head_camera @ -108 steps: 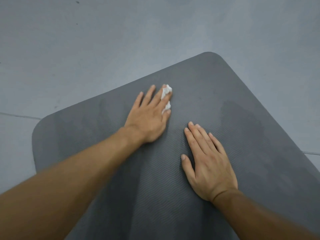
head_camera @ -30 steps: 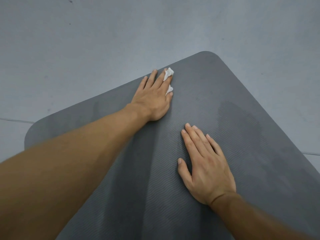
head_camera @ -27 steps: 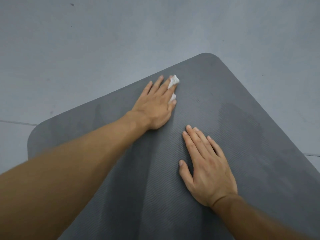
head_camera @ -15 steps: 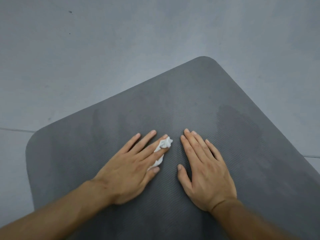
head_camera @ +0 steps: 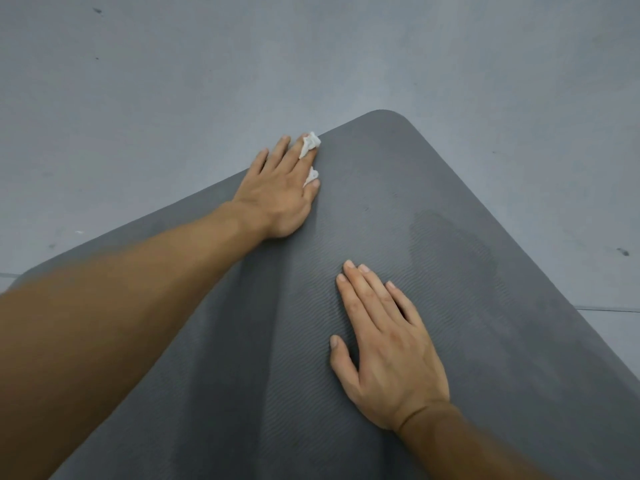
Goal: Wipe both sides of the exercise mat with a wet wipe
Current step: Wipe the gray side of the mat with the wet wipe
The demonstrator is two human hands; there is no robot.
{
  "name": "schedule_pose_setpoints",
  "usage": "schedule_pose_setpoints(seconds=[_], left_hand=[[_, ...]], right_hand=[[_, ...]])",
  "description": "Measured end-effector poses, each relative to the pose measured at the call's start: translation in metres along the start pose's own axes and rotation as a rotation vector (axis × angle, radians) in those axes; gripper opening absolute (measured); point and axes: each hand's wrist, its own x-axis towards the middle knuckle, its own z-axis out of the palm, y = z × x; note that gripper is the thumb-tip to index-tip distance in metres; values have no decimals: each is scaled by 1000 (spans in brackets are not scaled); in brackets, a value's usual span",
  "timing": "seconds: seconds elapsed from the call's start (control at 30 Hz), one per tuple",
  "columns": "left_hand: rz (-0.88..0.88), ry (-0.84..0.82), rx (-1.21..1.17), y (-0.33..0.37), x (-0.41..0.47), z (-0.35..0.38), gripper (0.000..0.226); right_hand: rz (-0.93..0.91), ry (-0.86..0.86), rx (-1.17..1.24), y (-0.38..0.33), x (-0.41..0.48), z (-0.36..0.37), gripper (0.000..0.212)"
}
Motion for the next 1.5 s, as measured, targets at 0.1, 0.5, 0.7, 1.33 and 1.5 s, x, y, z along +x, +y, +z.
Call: schedule_pose_setpoints(seconds=[0.1, 0.5, 0.7, 1.33, 1.5], left_hand=[[57, 7, -10, 12, -10, 3, 62], [262, -31, 58, -11, -192, 33, 60], [-31, -7, -18, -80, -210, 25, 60], [179, 31, -7, 31, -77, 21, 63], [282, -30, 49, 29, -126, 26, 64]], right_hand=[[0, -1, 3, 0, 0, -1, 73], [-3, -3, -2, -1, 0, 1, 71], [-8, 1, -10, 0, -1, 3, 71], [-5, -10, -25, 1, -1, 3, 72], [-8, -11, -24, 0, -2, 4, 72]])
